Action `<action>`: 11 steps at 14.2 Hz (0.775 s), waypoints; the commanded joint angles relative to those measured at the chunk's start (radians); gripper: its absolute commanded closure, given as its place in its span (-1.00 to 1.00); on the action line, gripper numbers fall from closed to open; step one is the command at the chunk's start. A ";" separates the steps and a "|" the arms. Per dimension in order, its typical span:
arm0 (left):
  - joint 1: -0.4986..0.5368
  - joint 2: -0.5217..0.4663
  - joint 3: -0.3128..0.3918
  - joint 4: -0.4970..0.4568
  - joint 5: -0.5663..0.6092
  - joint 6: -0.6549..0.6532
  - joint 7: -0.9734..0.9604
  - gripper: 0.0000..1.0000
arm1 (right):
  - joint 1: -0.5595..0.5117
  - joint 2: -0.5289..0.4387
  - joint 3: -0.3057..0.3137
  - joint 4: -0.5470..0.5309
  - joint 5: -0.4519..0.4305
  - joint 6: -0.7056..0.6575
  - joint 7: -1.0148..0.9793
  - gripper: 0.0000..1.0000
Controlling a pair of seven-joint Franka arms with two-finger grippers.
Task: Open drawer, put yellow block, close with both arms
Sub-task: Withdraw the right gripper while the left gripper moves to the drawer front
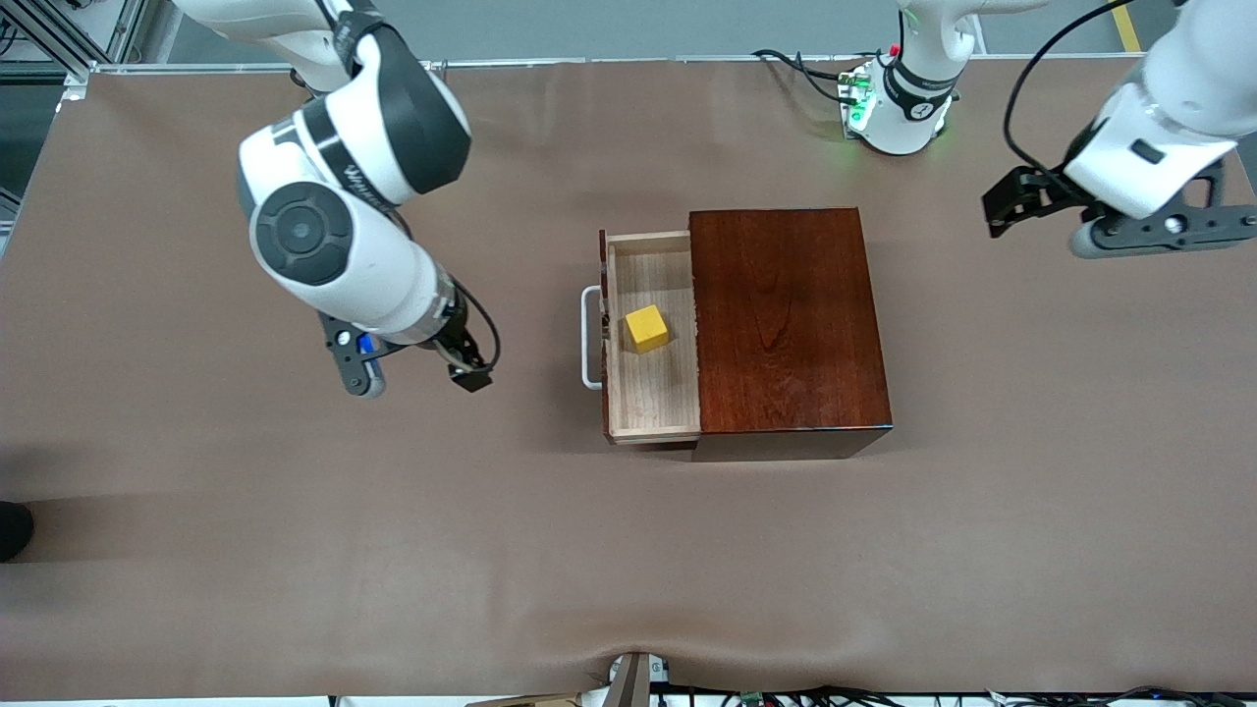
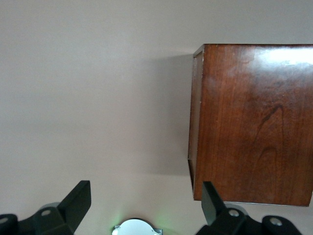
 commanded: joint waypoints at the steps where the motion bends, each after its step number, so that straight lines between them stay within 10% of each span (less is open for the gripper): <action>1: -0.045 0.030 -0.027 0.006 -0.012 0.034 -0.117 -1.00 | -0.057 -0.037 0.018 0.021 -0.002 -0.026 -0.032 -1.00; 11: -0.357 0.226 -0.040 0.038 -0.008 0.219 -0.686 -1.00 | -0.284 -0.091 0.078 0.033 0.087 -0.118 -0.063 -1.00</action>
